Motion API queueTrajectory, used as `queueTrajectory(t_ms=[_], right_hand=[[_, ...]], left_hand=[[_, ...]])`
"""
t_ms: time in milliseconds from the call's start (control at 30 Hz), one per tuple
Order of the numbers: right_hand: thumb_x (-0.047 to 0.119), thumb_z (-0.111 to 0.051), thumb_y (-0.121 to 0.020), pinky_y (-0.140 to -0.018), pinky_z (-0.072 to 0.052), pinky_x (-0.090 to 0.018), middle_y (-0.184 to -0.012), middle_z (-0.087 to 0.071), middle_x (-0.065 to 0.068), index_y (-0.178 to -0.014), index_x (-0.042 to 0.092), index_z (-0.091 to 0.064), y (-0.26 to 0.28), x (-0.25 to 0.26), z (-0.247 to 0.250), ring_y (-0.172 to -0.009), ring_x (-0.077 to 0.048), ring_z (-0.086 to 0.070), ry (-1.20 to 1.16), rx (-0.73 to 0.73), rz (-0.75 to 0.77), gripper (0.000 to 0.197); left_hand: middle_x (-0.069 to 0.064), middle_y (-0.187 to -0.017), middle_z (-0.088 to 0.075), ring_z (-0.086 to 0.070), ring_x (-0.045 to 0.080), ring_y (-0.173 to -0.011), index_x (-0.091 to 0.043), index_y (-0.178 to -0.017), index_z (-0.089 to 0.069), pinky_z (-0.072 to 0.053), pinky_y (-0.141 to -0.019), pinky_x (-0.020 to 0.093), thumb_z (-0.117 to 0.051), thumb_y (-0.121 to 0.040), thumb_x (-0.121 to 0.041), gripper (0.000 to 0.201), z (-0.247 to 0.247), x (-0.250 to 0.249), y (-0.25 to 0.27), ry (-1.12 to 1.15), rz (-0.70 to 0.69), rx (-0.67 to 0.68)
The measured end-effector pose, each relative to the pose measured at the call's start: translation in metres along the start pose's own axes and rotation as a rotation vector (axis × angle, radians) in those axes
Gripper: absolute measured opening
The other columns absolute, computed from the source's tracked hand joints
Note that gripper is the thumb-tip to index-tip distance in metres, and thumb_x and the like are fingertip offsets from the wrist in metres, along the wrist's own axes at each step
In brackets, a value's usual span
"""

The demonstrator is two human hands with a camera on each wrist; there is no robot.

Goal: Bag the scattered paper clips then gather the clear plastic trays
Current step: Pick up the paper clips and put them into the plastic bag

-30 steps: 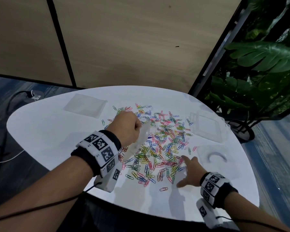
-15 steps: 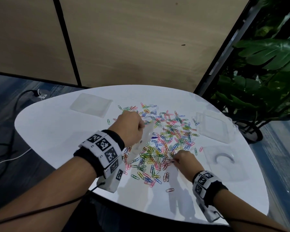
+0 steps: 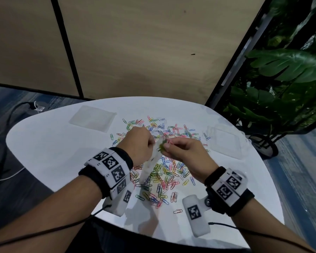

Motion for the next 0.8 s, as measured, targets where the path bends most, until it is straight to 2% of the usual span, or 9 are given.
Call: queueTrajectory(t_ms=[100,167,267,333,467,533,600,700,800], right_hand=[[0.006,-0.068,-0.085,-0.076,-0.053,-0.014,-0.083,-0.075,0.004,-0.093,0.013,-0.077,-0.005,-0.002,-0.012,-0.078,-0.001,-0.070,0.627,-0.078,0.174,0.014],[0.002,-0.062,-0.081,-0.063,-0.041,-0.004,-0.064,-0.065,0.018,-0.082,0.019,-0.077,-0.006,0.000,-0.022,-0.065,0.009,-0.060,0.835,-0.089,0.245,0.023],[0.003,-0.065,-0.076,-0.052,-0.034,-0.009,-0.043,-0.048,0.014,-0.050,0.034,-0.050,-0.011,0.001,-0.026,-0.053,0.000,-0.049,0.882,-0.108,0.268,0.043],[0.008,-0.065,-0.077,-0.048,-0.030,-0.014,-0.039,-0.039,0.007,-0.045,0.034,-0.040,-0.012,0.002,-0.027,-0.048,-0.009,-0.042,0.942,-0.116,0.283,0.049],[0.007,-0.061,-0.079,-0.051,-0.028,-0.014,-0.048,-0.049,0.009,-0.065,0.022,-0.070,-0.016,-0.004,-0.027,-0.048,-0.007,-0.044,0.993,-0.059,0.263,0.023],[0.009,-0.065,-0.077,-0.054,-0.033,-0.012,-0.058,-0.065,0.005,-0.076,0.017,-0.077,-0.017,-0.004,-0.025,-0.053,-0.005,-0.051,0.996,-0.065,0.251,0.015],[0.013,-0.069,-0.076,-0.059,-0.040,-0.009,-0.069,-0.073,0.004,-0.081,0.018,-0.080,-0.018,-0.004,-0.025,-0.062,-0.006,-0.060,1.000,-0.069,0.251,0.013],[0.012,-0.072,-0.076,-0.068,-0.052,-0.017,-0.080,-0.075,0.002,-0.091,0.017,-0.079,-0.016,-0.004,-0.023,-0.071,-0.008,-0.066,0.997,-0.064,0.247,0.017],[0.009,-0.074,-0.079,-0.075,-0.058,-0.020,-0.090,-0.075,0.003,-0.096,0.015,-0.078,-0.009,0.000,-0.017,-0.079,-0.004,-0.070,0.842,-0.043,0.242,0.018]], left_hand=[[0.010,-0.079,-0.076,-0.073,0.022,-0.072,-0.008,-0.091,-0.080,-0.061,-0.075,0.033,-0.053,-0.090,-0.002,0.027,0.000,-0.007,0.003,0.039,-0.018,-0.019],[0.010,-0.073,-0.075,-0.074,0.019,-0.065,-0.009,-0.083,-0.080,-0.062,-0.070,0.032,-0.053,-0.087,-0.002,0.028,-0.001,-0.010,0.004,0.047,-0.033,-0.022],[0.011,-0.065,-0.072,-0.073,0.022,-0.062,-0.008,-0.070,-0.076,-0.061,-0.068,0.036,-0.052,-0.084,-0.002,0.029,-0.004,-0.008,0.003,0.043,-0.048,-0.018],[0.012,-0.065,-0.071,-0.072,0.025,-0.064,-0.008,-0.070,-0.076,-0.061,-0.067,0.039,-0.052,-0.084,-0.002,0.028,-0.003,-0.005,0.001,0.041,-0.048,-0.027],[0.007,-0.070,-0.075,-0.071,0.013,-0.060,-0.010,-0.079,-0.080,-0.061,-0.069,0.031,-0.055,-0.088,-0.004,0.027,-0.002,-0.002,-0.001,0.030,-0.051,-0.019],[0.010,-0.071,-0.075,-0.071,0.020,-0.063,-0.008,-0.077,-0.078,-0.061,-0.070,0.035,-0.056,-0.088,-0.005,0.025,-0.003,0.000,-0.003,0.018,-0.059,-0.022],[0.013,-0.072,-0.074,-0.071,0.023,-0.063,-0.005,-0.076,-0.077,-0.061,-0.069,0.038,-0.056,-0.088,-0.005,0.023,-0.003,0.002,-0.004,0.015,-0.053,-0.019],[0.010,-0.075,-0.076,-0.073,0.012,-0.056,-0.006,-0.082,-0.078,-0.062,-0.068,0.032,-0.056,-0.090,-0.004,0.024,-0.004,0.003,-0.003,0.018,-0.051,0.003],[0.007,-0.078,-0.077,-0.073,0.012,-0.057,-0.008,-0.086,-0.080,-0.063,-0.068,0.031,-0.055,-0.091,-0.004,0.025,-0.003,0.003,-0.002,0.011,-0.052,-0.003]])
Point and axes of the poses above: each hand's wrist, its own y-axis away from the middle knuckle, its own z-axis out of the back of the hand, x = y × z, the point moved 5 cm from there along -y, towards the middle knuckle
